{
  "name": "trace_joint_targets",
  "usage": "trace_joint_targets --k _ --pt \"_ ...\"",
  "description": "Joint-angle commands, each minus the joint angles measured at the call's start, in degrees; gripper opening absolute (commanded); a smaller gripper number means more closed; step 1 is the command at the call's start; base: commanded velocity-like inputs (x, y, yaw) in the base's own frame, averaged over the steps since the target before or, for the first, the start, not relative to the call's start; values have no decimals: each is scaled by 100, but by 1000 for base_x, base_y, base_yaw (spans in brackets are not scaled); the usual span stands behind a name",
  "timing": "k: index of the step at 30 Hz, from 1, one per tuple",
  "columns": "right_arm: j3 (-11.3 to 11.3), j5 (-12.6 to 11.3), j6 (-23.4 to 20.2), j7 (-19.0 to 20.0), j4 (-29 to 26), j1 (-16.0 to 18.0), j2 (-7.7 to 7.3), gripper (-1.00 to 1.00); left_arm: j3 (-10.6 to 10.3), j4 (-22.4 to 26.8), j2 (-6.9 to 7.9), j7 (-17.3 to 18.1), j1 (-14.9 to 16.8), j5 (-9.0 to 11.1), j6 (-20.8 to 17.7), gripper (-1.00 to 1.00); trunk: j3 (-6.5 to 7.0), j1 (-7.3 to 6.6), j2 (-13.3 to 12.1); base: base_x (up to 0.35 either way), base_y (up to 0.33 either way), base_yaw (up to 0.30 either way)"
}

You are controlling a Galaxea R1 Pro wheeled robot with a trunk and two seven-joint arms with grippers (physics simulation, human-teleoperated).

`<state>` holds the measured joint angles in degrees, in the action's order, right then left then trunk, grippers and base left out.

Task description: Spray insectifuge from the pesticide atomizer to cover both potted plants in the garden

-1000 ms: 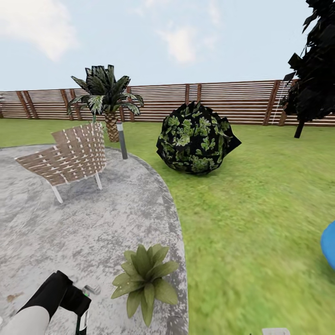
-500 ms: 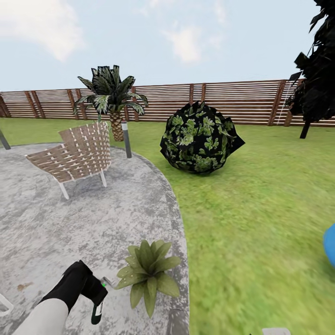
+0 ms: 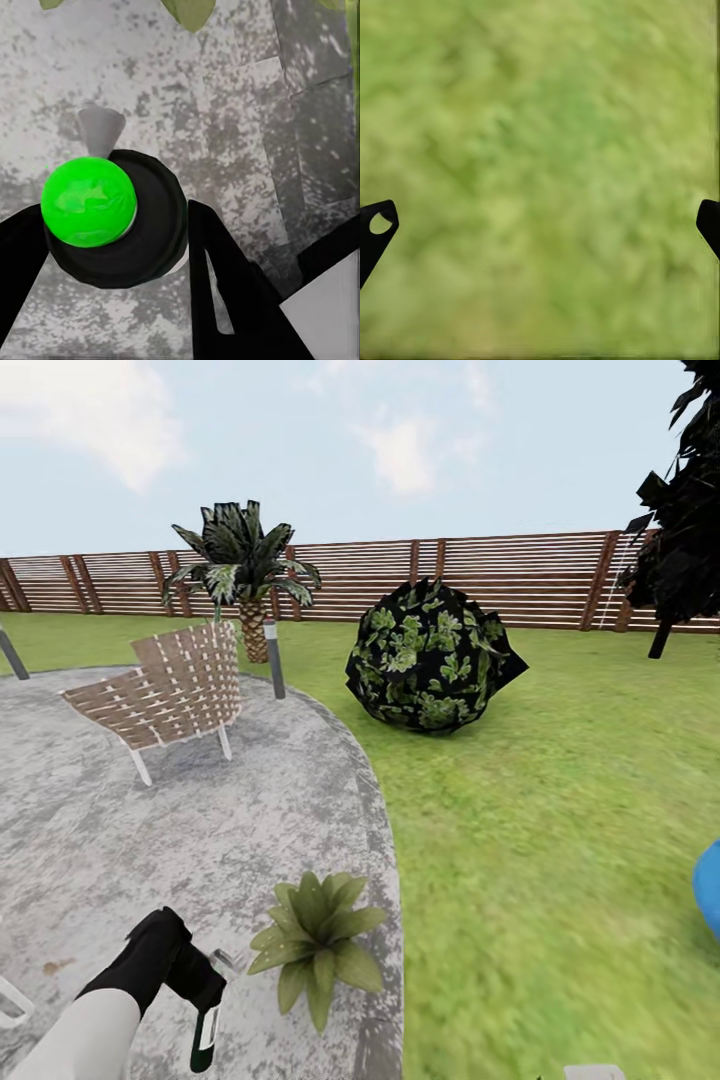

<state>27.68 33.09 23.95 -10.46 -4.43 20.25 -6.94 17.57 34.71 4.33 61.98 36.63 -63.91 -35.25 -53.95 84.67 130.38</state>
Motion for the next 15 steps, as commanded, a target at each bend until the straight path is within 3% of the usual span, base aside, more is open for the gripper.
trace_joint_targets --k 1,10,15 --pt "35 64 17 -26 11 5 -4 100 27 105 -12 42 3 -34 -139 -100 -5 -2 3 -54 -246 0" --pt "35 58 13 -26 4 5 -1 100 20 307 -67 27 -7 -34 -254 -100 -5 -2 3 156 -174 0" --pt "35 57 15 -26 3 5 2 100 4 308 -62 25 -25 -43 -254 -100 -5 -2 3 19 -8 202"
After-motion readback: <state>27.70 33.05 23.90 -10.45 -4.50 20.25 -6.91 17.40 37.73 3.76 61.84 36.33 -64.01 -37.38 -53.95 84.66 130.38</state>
